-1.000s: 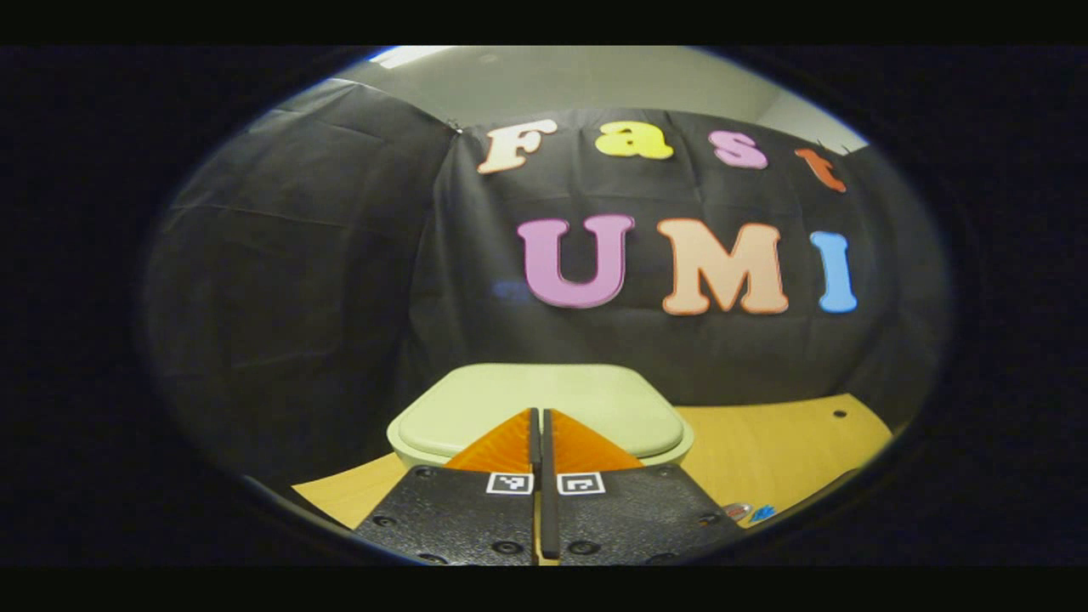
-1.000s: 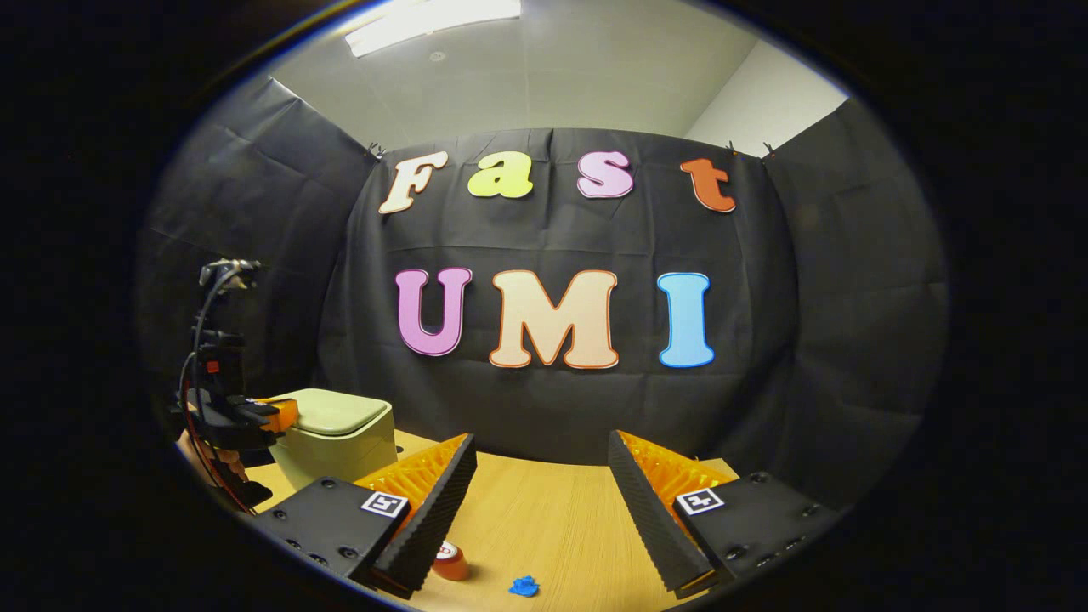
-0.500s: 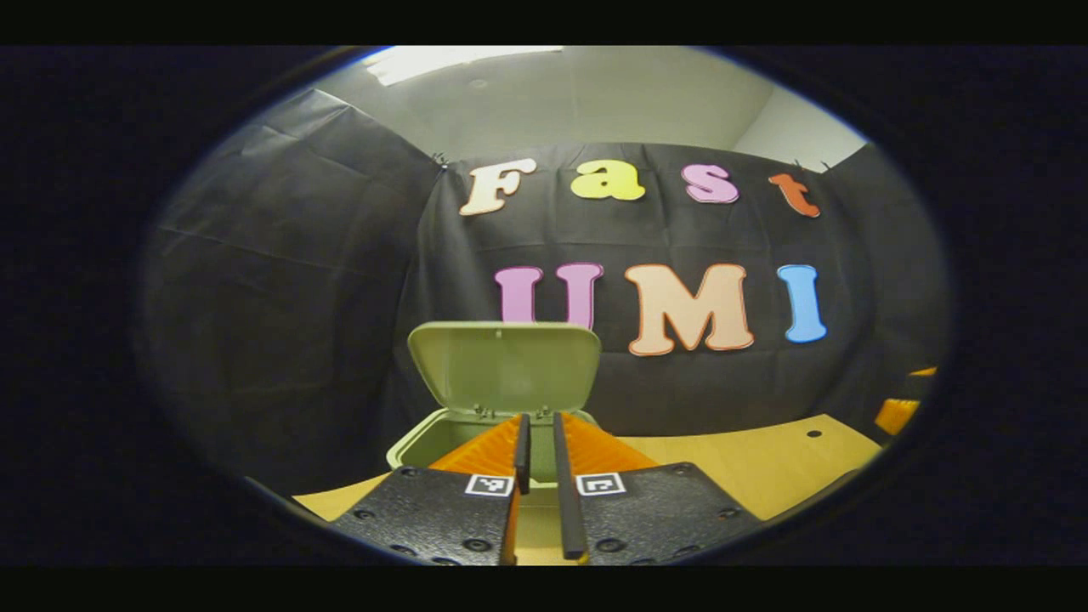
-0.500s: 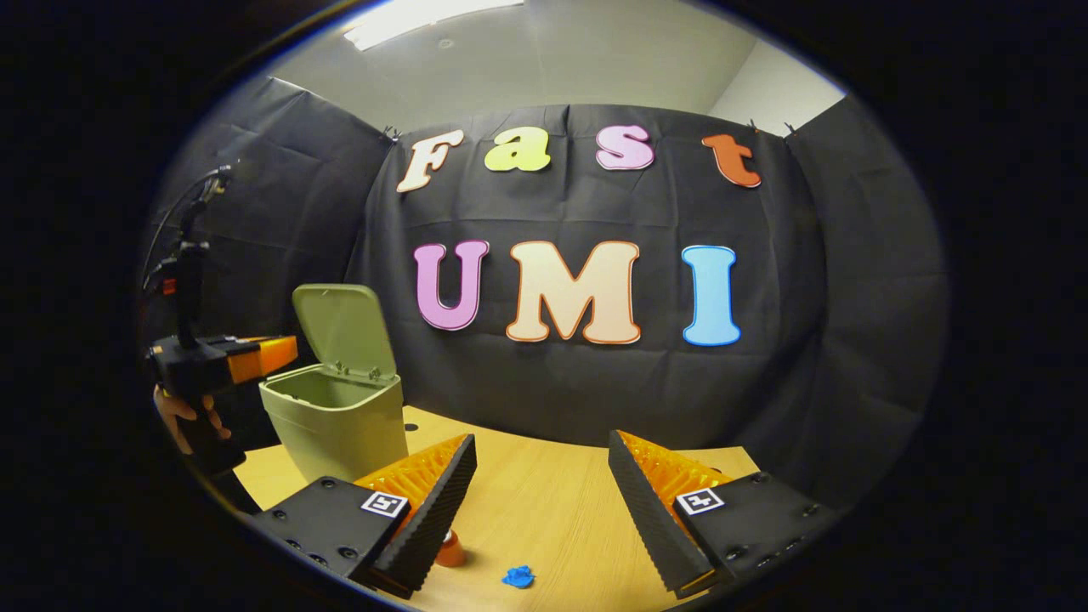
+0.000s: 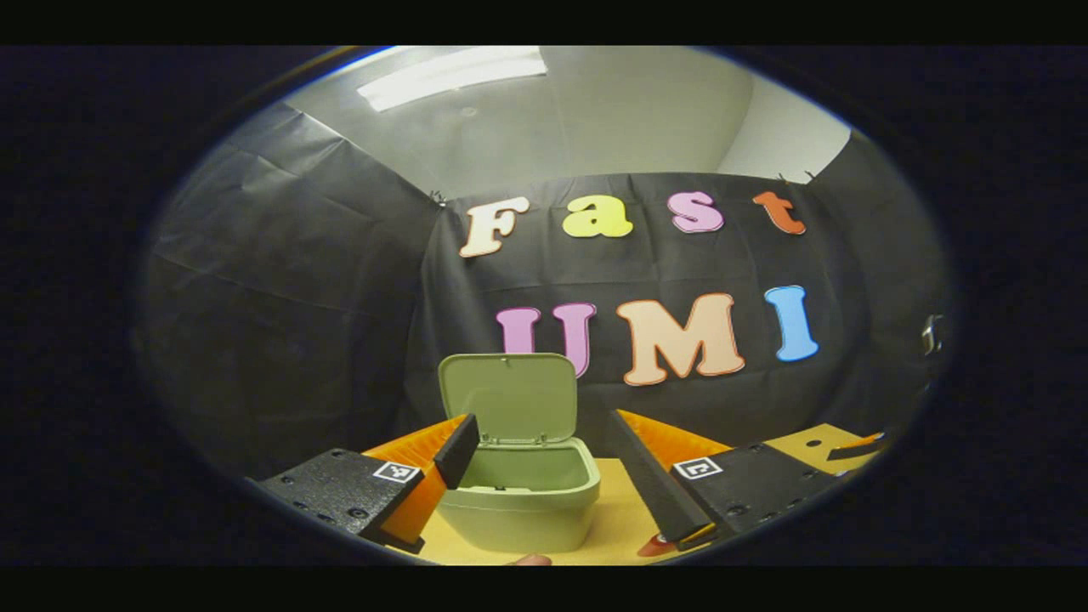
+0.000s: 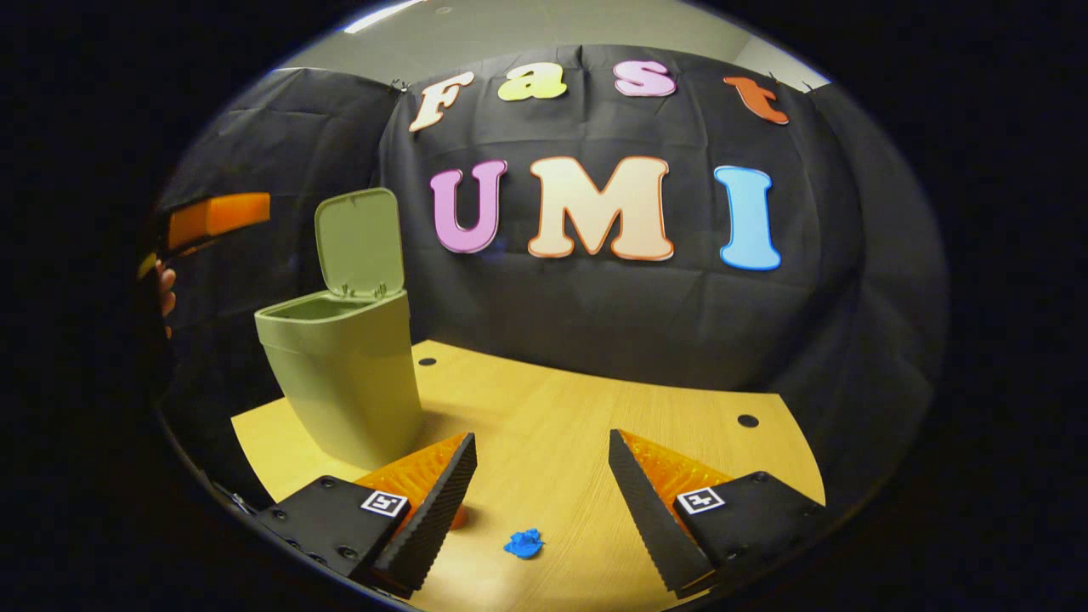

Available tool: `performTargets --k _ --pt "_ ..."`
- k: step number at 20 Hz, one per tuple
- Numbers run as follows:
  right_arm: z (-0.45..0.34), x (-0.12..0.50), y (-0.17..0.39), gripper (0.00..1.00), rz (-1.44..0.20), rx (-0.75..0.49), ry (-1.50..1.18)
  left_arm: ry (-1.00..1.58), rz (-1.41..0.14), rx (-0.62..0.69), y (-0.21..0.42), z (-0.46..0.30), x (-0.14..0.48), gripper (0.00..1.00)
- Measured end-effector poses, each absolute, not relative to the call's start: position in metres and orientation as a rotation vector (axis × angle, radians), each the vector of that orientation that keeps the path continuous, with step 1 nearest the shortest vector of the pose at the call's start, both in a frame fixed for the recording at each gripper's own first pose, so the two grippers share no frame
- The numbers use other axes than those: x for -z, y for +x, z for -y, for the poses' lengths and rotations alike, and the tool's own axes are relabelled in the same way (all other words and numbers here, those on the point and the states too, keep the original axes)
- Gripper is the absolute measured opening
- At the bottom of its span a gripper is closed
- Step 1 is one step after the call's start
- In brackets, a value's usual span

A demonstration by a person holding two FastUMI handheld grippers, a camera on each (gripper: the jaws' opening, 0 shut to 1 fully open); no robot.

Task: Press the lid of the desktop garbage bin to open it, pick up the crumpled paper on the desktop and throw it into the bin, then pick up the pop can on the desktop and drop it into the bin, and finally close the garbage bin lid.

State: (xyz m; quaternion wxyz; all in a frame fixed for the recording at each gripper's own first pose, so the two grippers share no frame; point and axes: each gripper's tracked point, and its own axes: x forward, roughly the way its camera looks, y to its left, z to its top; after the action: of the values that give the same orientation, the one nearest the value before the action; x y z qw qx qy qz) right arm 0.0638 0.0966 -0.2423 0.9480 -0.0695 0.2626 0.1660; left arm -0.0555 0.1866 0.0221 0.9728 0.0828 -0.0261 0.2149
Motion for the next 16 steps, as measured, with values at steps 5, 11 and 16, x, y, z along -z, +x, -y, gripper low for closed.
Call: performTargets --k 5,11,16 --pt "-0.088 0.323 0.058 0.99 -0.740 -0.360 -0.240 0.228 0.061 -0.493 -0.078 -0.196 -0.036 0.99" --pt "-0.085 0.394 0.044 1.00 -0.910 -0.396 -0.339 0.258 0.020 -0.574 -0.103 -0.216 -0.032 0.99" --pt "-0.088 0.422 0.038 1.00 -0.983 -0.423 -0.383 0.301 0.014 -0.618 -0.114 -0.226 -0.036 0.94"
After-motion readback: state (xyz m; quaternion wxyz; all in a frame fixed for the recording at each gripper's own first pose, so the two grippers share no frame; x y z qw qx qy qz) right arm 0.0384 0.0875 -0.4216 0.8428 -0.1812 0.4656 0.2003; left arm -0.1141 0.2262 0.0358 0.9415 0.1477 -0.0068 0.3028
